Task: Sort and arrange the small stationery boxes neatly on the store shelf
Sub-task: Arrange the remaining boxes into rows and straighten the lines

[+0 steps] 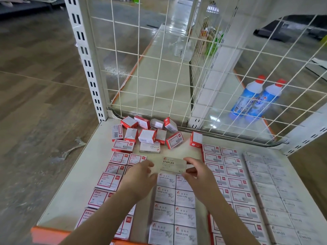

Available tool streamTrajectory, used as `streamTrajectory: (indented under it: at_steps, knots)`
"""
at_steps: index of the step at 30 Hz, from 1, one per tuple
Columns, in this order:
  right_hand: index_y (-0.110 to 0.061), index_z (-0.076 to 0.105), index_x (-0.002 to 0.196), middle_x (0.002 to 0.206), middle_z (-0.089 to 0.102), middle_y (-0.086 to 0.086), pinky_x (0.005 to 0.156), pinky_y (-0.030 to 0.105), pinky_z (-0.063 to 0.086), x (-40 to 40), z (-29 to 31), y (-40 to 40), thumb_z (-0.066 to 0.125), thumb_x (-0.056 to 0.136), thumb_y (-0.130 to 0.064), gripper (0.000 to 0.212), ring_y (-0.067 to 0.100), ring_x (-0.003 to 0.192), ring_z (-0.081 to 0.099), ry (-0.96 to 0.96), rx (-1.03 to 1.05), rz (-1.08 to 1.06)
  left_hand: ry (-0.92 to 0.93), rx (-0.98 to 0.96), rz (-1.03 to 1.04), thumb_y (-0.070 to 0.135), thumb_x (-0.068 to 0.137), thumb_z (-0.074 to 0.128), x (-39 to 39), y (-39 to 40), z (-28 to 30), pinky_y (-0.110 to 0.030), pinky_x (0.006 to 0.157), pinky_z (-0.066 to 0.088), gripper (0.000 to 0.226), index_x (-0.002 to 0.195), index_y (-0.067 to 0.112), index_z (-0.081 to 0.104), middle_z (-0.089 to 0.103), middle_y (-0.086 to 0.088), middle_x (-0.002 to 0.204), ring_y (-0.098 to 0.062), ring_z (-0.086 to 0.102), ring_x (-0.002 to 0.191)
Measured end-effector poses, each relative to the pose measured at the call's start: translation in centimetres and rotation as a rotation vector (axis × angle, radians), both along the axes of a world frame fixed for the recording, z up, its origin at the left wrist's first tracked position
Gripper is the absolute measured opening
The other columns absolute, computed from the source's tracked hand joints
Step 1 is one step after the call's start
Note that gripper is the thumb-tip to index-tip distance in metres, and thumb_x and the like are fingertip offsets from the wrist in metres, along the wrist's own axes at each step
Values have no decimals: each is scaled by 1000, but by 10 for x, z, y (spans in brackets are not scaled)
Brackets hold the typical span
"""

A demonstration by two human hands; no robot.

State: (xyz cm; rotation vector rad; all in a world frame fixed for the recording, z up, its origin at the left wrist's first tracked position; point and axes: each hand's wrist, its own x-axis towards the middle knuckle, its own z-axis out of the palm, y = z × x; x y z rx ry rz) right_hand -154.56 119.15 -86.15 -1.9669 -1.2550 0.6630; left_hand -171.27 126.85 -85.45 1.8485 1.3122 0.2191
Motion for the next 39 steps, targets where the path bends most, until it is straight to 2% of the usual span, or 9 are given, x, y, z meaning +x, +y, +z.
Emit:
streamTrajectory:
  at_steps: [5,10,12,16,24,29,32,34,39]
  knots:
    - [-10,48,129,119,53,3,70,2,42,5,-11,11,58,89,-9,42,5,89,52,-93,-37,4,31,53,-16,24,92,53,6,0,-5,-28,95,47,37,129,20,47,53,4,124,-12,53,110]
    - [-12,46,131,123,50,3,85,14,42,-2,-17,25,54,91,-12,41,12,104,53,-172,-69,72,95,92,-90,22,94,48,9,1,-9,-26,92,47,38,131,21,44,46,5,130,-12,52,108]
    - [-12,45,132,125,49,2,87,13,39,-3,-19,28,54,91,-12,42,13,108,52,-176,-80,85,107,113,-112,22,94,47,10,1,-9,-25,91,47,38,132,22,43,45,5,130,-12,52,107]
    - [-13,46,132,121,50,1,88,17,43,-1,-23,25,55,90,-14,42,10,103,52,-147,-78,53,78,123,-86,23,94,49,9,1,-10,-24,91,47,38,131,22,44,48,5,129,-12,52,109]
    - [-11,50,128,118,55,4,69,1,42,30,-13,4,58,88,-8,41,6,92,51,-39,-115,-56,97,110,-88,22,93,52,19,-5,-4,-26,96,45,35,128,21,49,54,5,125,-11,53,113]
    - [-12,59,117,110,63,1,68,10,44,68,10,-21,59,86,-5,33,10,87,57,-12,-83,-97,122,130,-122,25,93,51,43,-16,6,-25,94,44,34,128,22,50,56,5,122,-10,53,109]
    - [-13,58,121,104,62,-5,59,6,45,94,25,-39,59,87,-9,34,1,77,55,4,-72,-130,103,136,-153,27,94,50,65,-26,16,-30,98,43,36,129,22,50,56,4,125,-12,52,112]
    - [-14,57,122,101,62,-6,58,4,43,111,31,-51,59,88,-9,35,-4,74,54,26,-68,-152,84,131,-154,27,94,50,83,-33,22,-24,96,41,36,130,23,49,54,6,127,-12,50,114]
    - [-16,62,113,91,63,-9,62,7,45,143,30,-84,57,87,-4,29,0,74,56,90,-18,-221,173,172,-237,26,94,49,129,-55,26,-22,102,33,39,133,22,46,47,3,136,-14,43,125]
